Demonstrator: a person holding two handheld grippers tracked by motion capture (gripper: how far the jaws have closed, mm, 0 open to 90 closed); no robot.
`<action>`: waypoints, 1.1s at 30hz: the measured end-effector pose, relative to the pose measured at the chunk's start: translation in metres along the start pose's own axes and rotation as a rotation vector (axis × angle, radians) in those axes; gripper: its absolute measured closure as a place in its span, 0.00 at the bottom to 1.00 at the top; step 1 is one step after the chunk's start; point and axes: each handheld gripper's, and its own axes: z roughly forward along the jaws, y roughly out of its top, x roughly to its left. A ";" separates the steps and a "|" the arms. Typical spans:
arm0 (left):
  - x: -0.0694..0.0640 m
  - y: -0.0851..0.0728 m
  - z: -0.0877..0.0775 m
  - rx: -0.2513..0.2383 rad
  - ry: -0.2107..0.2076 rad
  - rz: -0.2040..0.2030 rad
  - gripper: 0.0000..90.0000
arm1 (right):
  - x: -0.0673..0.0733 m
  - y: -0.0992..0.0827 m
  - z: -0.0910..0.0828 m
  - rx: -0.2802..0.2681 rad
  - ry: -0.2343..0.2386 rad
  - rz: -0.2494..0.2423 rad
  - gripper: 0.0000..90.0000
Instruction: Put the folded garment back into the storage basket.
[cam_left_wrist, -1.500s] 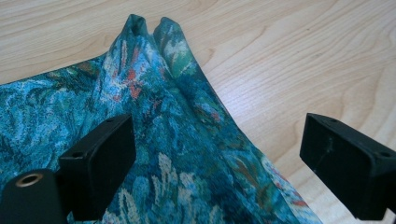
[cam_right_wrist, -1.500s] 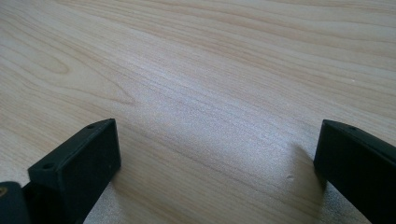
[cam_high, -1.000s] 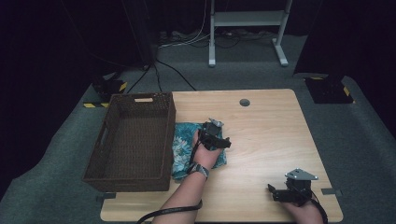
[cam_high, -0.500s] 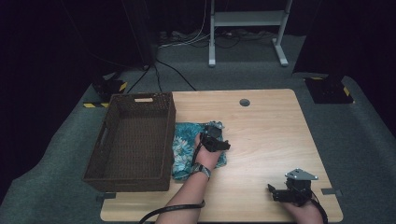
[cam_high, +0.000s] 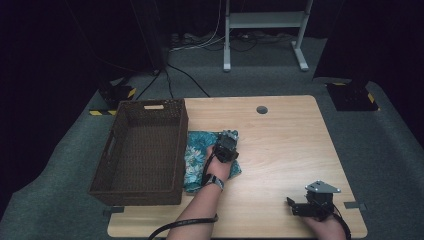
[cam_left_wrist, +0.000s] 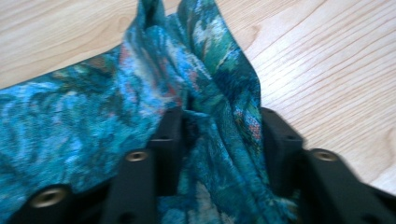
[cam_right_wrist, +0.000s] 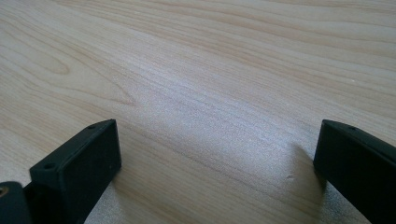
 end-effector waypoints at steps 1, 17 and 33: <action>0.000 0.000 0.000 0.000 0.000 0.000 0.73 | 0.000 0.000 0.000 0.000 0.000 0.000 0.01; 0.005 0.001 -0.018 -0.061 0.004 0.007 0.90 | 0.000 0.000 0.000 0.001 -0.013 0.007 0.00; 0.019 0.005 -0.076 -0.284 -0.059 -0.069 0.90 | 0.000 0.000 0.000 0.002 -0.014 0.006 0.00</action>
